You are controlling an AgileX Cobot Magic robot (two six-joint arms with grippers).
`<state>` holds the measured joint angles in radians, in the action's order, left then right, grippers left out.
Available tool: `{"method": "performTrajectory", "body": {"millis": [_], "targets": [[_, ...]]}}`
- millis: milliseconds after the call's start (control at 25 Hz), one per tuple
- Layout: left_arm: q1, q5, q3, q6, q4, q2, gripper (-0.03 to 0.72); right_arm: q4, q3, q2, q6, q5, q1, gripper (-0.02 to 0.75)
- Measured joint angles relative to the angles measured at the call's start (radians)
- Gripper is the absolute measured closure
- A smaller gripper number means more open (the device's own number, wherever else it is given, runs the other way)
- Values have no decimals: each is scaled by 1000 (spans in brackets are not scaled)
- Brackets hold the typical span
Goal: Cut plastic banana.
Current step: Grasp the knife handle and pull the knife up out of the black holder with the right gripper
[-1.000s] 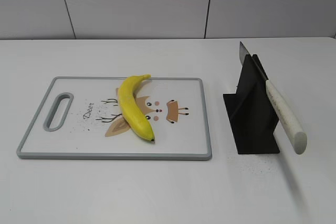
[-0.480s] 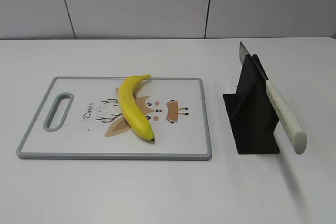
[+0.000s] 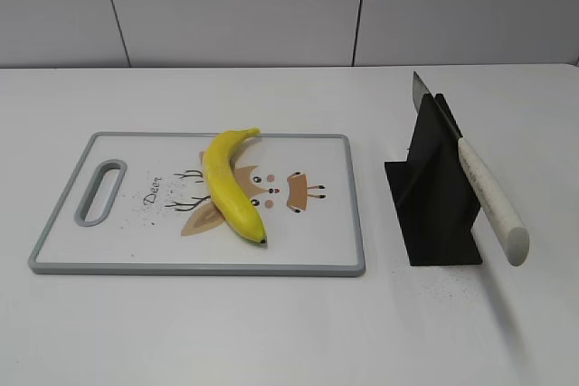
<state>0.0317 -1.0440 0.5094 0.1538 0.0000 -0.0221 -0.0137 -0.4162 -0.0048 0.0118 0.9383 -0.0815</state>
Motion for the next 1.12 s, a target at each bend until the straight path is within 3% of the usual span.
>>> {"method": "performTrajectory", "body": {"millis": [560,1120], "targets": [[0,0,0,0,0,0,134,75,-179,305,-1,4,0,146],[0,0,0,0,0,0,134,101,-429,866,-2,244,0,146]]}}
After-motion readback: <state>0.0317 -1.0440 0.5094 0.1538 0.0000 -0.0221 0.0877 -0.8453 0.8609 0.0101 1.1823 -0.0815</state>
